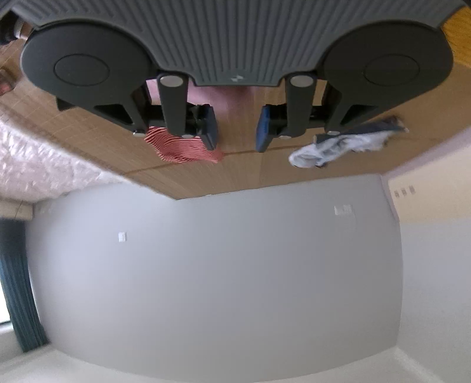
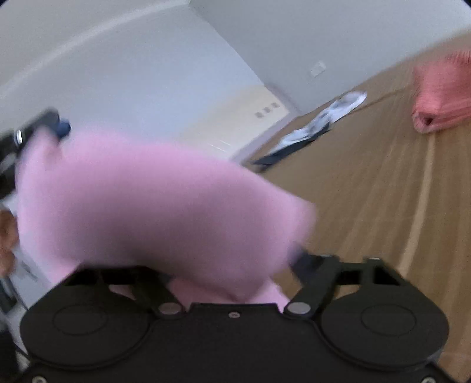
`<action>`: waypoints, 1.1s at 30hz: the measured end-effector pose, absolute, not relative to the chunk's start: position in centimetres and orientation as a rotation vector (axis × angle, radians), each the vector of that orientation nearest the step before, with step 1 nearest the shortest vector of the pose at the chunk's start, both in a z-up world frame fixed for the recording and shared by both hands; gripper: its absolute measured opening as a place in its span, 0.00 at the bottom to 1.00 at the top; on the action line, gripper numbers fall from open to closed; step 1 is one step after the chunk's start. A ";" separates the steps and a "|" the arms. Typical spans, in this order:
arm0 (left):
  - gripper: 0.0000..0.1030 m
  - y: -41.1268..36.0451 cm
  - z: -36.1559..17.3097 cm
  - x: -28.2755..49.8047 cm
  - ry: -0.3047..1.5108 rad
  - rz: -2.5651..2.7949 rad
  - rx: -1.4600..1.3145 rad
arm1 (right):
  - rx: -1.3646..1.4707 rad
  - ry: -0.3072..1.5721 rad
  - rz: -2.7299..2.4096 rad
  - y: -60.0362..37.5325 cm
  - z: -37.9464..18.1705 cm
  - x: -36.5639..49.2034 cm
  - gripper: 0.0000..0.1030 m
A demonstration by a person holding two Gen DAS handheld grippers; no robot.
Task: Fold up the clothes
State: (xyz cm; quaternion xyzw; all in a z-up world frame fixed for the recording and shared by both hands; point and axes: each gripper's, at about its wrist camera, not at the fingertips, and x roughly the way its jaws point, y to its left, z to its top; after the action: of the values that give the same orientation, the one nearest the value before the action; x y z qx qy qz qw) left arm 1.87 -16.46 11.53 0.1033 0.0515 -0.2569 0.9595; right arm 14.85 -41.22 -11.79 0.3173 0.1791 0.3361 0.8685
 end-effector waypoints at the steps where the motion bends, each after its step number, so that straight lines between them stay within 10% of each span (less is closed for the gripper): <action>1: 0.32 -16.3 11.6 1.8 0.106 -0.516 0.220 | 0.673 0.392 0.693 -41.1 -11.9 15.3 0.09; 13: 0.33 -15.0 7.5 -1.3 0.202 -0.557 0.262 | 0.486 0.295 0.500 -43.9 -3.7 15.8 0.09; 17: 0.60 -15.9 5.5 -1.6 0.205 -0.526 0.328 | 0.375 0.252 0.525 -41.6 -0.4 15.5 0.09; 25: 0.71 -18.4 2.7 -2.2 0.179 -0.541 0.458 | 0.086 0.246 0.563 -36.4 0.4 14.6 0.15; 26: 0.69 -18.6 2.4 -2.2 0.185 -0.529 0.466 | 0.062 0.241 0.583 -36.2 0.3 14.3 0.17; 29: 0.12 -18.0 1.9 -1.5 0.229 -0.508 0.415 | -0.003 0.223 0.619 -36.1 0.2 12.8 0.32; 33: 0.10 -15.3 2.2 -1.3 0.257 -0.446 0.321 | -0.013 0.229 0.599 -37.0 -0.5 12.2 0.64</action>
State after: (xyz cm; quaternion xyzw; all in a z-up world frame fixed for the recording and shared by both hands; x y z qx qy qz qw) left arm -1.28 -15.25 2.16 0.1582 0.1266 -0.2197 0.9543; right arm 12.18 -36.99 -0.46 -0.0065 0.1127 0.2943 0.9490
